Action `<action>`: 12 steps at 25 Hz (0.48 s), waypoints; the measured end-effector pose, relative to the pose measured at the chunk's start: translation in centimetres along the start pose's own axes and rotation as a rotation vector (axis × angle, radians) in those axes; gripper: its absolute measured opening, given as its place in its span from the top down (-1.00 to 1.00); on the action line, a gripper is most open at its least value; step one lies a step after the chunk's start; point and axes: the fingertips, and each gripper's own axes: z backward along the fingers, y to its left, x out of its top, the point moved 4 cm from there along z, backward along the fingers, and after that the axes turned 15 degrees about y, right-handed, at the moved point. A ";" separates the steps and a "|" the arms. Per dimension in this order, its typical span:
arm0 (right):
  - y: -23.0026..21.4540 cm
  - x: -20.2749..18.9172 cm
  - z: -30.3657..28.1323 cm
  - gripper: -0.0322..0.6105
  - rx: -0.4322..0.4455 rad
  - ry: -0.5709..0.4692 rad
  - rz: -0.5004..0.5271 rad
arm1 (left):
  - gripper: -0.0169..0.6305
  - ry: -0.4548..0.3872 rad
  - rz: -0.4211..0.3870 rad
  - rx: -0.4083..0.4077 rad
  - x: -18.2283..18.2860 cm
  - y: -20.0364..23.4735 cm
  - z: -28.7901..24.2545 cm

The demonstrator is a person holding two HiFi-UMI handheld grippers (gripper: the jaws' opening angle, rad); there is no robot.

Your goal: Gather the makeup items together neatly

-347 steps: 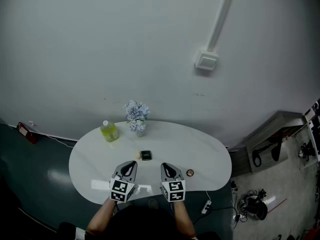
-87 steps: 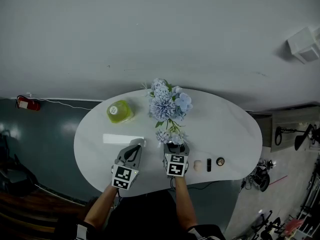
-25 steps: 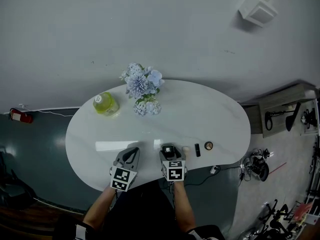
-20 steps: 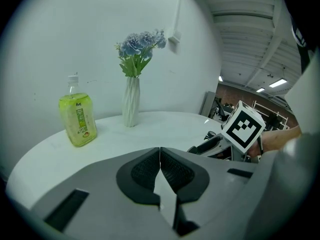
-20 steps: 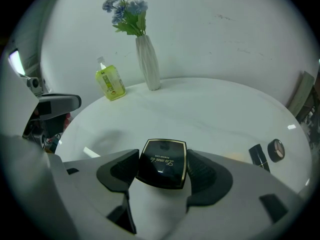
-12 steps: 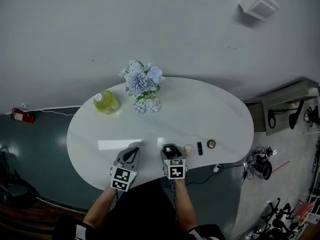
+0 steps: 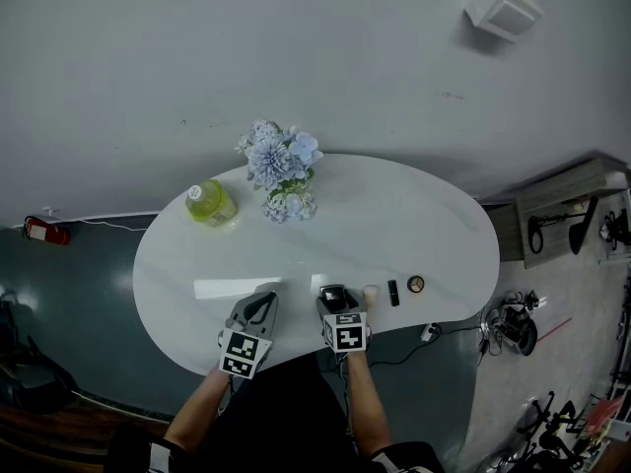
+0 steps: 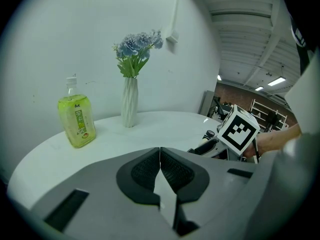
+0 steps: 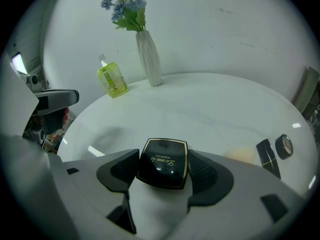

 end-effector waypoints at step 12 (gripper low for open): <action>0.0 0.0 0.1 -0.01 -0.005 -0.036 -0.010 | 0.89 -0.007 -0.008 0.008 0.0 -0.2 0.7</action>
